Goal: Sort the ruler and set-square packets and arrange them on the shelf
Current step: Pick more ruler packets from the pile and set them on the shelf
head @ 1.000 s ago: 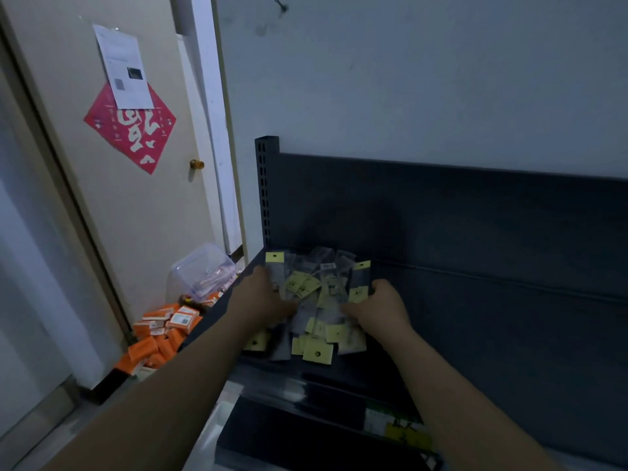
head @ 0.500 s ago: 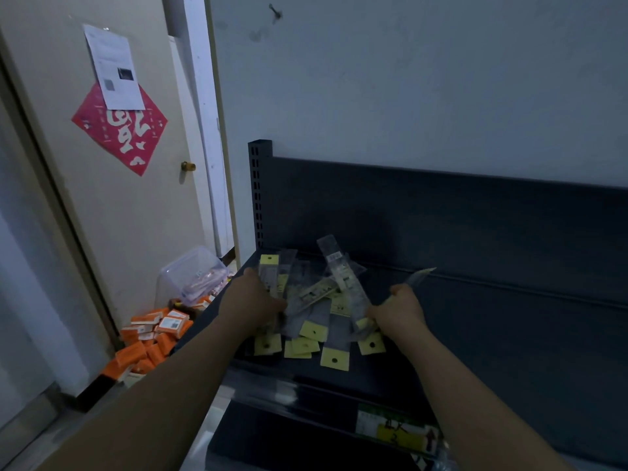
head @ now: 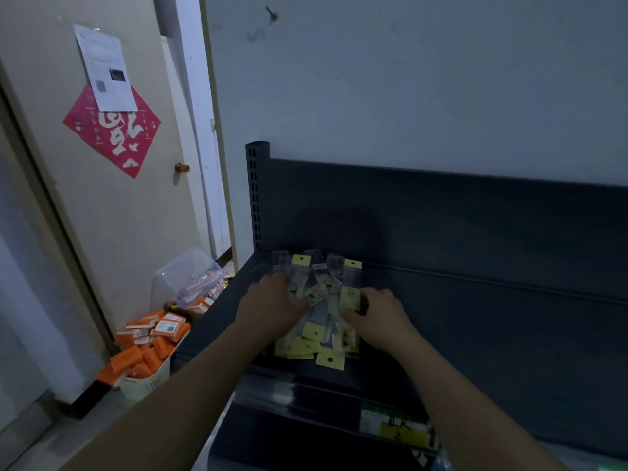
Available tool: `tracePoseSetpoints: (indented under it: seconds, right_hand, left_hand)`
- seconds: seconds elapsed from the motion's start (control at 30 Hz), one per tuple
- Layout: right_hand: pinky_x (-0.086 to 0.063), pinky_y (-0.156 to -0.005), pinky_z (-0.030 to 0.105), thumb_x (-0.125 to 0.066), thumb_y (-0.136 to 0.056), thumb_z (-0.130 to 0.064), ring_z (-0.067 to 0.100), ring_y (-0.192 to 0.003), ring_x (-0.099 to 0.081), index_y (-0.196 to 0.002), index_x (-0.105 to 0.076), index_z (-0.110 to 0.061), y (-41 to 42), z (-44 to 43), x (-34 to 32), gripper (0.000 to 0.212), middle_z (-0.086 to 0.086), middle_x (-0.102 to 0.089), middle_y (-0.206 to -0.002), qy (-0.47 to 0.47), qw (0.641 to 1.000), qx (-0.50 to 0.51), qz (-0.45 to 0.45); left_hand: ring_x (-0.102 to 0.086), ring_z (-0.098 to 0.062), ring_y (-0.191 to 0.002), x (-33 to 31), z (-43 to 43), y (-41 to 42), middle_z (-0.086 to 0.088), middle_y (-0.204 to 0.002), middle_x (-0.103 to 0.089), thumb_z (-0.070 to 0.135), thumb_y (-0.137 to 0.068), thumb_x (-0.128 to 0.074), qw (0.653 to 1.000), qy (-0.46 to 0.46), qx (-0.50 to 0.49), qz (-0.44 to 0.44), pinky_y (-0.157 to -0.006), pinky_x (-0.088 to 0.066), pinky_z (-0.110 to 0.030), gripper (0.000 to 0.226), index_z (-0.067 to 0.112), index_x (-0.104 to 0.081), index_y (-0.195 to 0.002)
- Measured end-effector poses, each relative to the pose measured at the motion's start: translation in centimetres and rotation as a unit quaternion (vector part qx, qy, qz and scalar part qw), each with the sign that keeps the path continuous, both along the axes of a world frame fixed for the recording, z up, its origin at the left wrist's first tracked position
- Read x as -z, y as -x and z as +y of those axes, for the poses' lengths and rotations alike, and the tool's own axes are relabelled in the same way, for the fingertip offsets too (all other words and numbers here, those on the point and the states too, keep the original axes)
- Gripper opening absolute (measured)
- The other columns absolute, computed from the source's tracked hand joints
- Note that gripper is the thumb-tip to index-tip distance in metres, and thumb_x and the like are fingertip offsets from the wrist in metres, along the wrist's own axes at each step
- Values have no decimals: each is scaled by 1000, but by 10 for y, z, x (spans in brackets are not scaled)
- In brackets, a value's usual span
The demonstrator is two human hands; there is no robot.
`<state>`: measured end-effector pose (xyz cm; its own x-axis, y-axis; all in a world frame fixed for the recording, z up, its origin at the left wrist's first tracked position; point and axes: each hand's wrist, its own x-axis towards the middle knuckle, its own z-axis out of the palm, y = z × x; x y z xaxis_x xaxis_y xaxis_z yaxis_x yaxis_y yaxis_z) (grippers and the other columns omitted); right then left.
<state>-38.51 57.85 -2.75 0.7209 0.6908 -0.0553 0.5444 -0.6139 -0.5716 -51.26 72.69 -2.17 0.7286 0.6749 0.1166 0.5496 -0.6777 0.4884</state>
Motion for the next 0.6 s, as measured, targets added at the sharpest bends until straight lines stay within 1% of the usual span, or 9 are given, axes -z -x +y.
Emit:
tracePoseSetpoints:
  seconds: [0.1,0.17,0.23,0.33,0.43,0.53,0.6]
  right_hand:
    - [-42,-96,33,-55,-91,-46,25,-120,-45,-132,-46,-13,6,-17,-6,53,10,-45,-131,-23,1000,3,-5]
    - [-38,-100,30,-54,-93,-43,22,-125,-44,-138,-41,-10,8,-35,-9,58,9,-43,-141,-36,999,13,-33]
    - [-35,-105,27,-53,-93,-42,18,-132,-40,-145,-34,-14,9,-56,-12,62,3,-37,-149,-48,996,35,-60]
    - [-38,-105,28,-54,-94,-38,15,-128,-45,-144,-38,-16,9,-94,-16,57,1,-43,-145,-78,990,59,-106]
    - [-39,-104,26,-55,-93,-35,16,-125,-47,-141,-42,-16,6,-135,-20,54,1,-48,-141,-70,983,90,-147]
    - [-37,-102,24,-55,-93,-35,16,-125,-49,-140,-44,-16,0,-178,-23,52,1,-50,-140,-53,974,131,-175]
    - [-37,-102,23,-54,-93,-37,15,-126,-48,-141,-43,-17,-4,-208,-23,53,0,-49,-141,-44,970,159,-178]
  left_hand:
    - [-48,-25,-122,-6,-23,0,-4,-135,-51,47,-90,-54,998,-54,38,-14,-99,-43,-38,52,19,-49,-133]
    - [-47,-20,-122,-10,-42,-3,-1,-134,-51,45,-93,-51,994,-71,81,-35,-99,-41,-34,47,21,-49,-134]
    - [-49,-16,-120,-12,-62,-8,2,-132,-53,44,-95,-49,987,-83,125,-53,-98,-40,-31,44,22,-50,-134]
    - [-49,-13,-120,-12,-92,-20,6,-133,-55,46,-96,-46,975,-106,181,-72,-101,-37,-28,45,25,-49,-135]
    - [-52,-13,-115,-12,-122,-37,6,-129,-56,49,-95,-45,962,-132,222,-83,-97,-38,-24,46,25,-50,-134]
    - [-53,-14,-113,-16,-156,-56,7,-126,-58,49,-94,-46,949,-142,263,-95,-96,-41,-26,44,26,-52,-132]
    - [-53,-14,-113,-20,-181,-68,8,-125,-59,49,-94,-46,941,-139,289,-104,-96,-42,-28,44,27,-53,-131]
